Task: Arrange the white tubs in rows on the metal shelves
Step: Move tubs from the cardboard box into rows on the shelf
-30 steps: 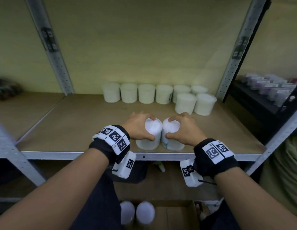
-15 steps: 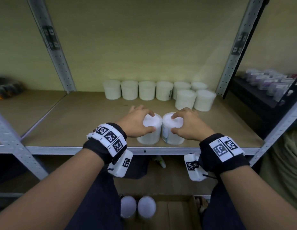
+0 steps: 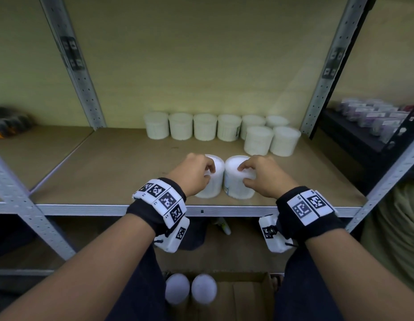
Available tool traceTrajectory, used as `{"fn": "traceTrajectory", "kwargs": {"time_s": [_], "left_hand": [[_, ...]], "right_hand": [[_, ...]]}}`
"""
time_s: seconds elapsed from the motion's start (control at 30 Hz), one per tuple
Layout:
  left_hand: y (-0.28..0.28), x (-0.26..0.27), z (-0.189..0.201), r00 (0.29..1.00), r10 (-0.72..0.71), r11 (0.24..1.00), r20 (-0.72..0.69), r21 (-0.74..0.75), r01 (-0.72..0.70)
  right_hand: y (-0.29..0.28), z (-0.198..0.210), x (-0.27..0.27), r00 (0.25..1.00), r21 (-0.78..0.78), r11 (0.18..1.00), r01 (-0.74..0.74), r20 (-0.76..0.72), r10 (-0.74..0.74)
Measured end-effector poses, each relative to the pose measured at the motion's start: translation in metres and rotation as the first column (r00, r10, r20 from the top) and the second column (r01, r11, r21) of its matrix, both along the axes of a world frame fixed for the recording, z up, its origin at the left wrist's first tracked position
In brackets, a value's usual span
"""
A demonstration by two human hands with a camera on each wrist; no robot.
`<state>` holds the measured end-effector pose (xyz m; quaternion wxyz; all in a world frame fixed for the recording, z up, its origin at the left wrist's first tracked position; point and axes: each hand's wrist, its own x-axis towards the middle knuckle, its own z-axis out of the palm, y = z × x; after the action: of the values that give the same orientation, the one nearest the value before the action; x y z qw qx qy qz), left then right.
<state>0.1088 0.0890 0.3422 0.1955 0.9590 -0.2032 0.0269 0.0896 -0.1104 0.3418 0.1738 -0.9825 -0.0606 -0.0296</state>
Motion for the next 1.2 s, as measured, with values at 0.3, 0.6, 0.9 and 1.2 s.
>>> {"fn": "traceTrajectory", "kwargs": {"time_s": [0.3,0.6,0.9,1.2], "left_hand": [[0.001,0.048,-0.001,1.0,0.01,0.999,0.013,-0.031,-0.01],[-0.006,0.108,-0.004,0.999,0.032,0.997,0.005,-0.07,-0.031],[-0.015,0.165,-0.006,0.999,0.038,0.995,-0.005,-0.088,-0.038],[-0.017,0.186,-0.007,1.0,0.024,0.995,0.006,-0.102,-0.023]], "right_hand": [[0.011,-0.001,0.046,0.998,0.003,0.999,0.052,0.029,-0.052],[0.013,-0.001,0.108,0.99,0.019,0.99,0.138,0.01,-0.138],[0.01,-0.005,0.163,0.989,0.011,0.989,0.145,0.023,-0.145],[0.01,-0.009,0.184,0.989,-0.018,0.99,0.14,0.053,-0.139]]}}
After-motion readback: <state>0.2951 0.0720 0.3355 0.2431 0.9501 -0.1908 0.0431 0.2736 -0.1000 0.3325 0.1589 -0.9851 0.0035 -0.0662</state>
